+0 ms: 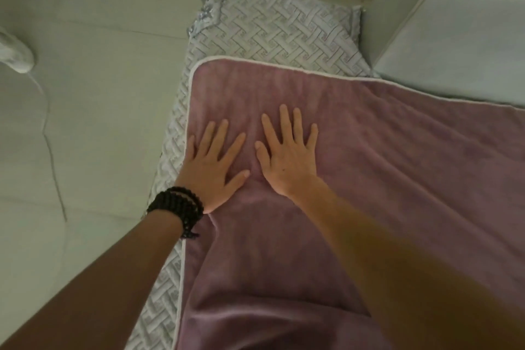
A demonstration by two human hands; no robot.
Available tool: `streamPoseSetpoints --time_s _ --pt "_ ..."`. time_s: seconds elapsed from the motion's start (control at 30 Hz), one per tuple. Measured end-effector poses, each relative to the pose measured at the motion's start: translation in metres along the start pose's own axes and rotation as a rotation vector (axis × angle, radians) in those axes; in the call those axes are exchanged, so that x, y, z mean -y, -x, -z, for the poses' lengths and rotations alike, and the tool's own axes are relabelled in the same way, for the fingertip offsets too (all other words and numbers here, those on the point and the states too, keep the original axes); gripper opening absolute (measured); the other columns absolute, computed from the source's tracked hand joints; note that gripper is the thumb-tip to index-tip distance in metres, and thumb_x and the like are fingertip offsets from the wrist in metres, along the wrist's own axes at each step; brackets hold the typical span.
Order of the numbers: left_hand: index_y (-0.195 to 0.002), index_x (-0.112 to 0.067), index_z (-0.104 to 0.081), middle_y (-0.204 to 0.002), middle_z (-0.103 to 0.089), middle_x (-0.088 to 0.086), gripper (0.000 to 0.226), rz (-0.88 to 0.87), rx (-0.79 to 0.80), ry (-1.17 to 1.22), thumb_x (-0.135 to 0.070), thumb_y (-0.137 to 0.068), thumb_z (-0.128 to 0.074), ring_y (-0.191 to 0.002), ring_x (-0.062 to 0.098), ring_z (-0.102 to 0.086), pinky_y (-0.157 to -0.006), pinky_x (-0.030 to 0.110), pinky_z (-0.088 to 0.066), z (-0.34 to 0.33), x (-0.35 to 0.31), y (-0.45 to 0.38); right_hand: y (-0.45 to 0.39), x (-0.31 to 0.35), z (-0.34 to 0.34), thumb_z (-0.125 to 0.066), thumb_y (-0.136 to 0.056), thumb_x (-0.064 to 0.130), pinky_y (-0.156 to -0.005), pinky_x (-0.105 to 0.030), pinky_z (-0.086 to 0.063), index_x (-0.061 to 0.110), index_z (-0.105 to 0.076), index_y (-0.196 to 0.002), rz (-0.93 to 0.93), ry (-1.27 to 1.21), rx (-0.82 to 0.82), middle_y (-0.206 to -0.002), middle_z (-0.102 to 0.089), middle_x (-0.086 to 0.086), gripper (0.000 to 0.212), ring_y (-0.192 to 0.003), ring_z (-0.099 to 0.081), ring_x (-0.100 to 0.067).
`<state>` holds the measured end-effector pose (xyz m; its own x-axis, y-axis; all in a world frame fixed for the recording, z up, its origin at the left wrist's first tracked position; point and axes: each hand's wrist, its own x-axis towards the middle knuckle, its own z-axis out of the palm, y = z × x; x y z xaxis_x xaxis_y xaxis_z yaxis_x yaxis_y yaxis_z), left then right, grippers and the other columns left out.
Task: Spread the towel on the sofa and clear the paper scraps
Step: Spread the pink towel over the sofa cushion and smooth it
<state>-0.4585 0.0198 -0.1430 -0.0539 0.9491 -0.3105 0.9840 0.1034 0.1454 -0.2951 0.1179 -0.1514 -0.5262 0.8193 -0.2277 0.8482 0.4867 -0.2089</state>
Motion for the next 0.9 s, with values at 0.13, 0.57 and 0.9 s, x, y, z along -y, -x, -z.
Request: streamPoseSetpoints --time_s 0.13,0.57,0.9 --pt "-0.149 -0.04 0.017 -0.161 0.022 0.002 0.08 0.127 0.056 -0.031 -0.079 -0.082 -0.002 -0.149 0.022 0.014 -0.118 0.057 -0.006 -0.013 0.013 0.045 0.068 0.013 -0.016 -0.017 -0.099 0.055 -0.12 -0.062 0.0 0.025 -0.007 -0.156 0.071 0.024 0.028 -0.166 0.0 -0.009 0.065 -0.152 0.006 -0.034" --pt "-0.152 -0.033 0.011 -0.163 0.011 0.009 0.07 -0.033 0.153 -0.001 -0.064 -0.091 -0.006 -0.149 0.025 0.013 -0.119 0.054 -0.004 -0.048 -0.054 0.219 0.221 0.008 -0.024 -0.029 -0.099 0.048 -0.119 -0.059 -0.009 0.029 -0.01 -0.156 0.197 -0.014 0.215 -0.166 0.003 -0.012 0.063 -0.152 0.004 -0.035" --pt "-0.08 -0.02 -0.056 -0.079 -0.054 -0.005 0.024 -0.128 -0.282 0.222 -0.038 -0.09 -0.044 -0.074 0.012 -0.047 -0.077 0.034 -0.044 -0.044 -0.113 0.3 0.365 0.019 -0.03 -0.067 -0.071 0.02 -0.081 -0.033 -0.03 0.025 -0.058 -0.102 0.556 -0.106 -0.063 -0.105 -0.055 0.001 0.033 -0.098 -0.047 -0.02"
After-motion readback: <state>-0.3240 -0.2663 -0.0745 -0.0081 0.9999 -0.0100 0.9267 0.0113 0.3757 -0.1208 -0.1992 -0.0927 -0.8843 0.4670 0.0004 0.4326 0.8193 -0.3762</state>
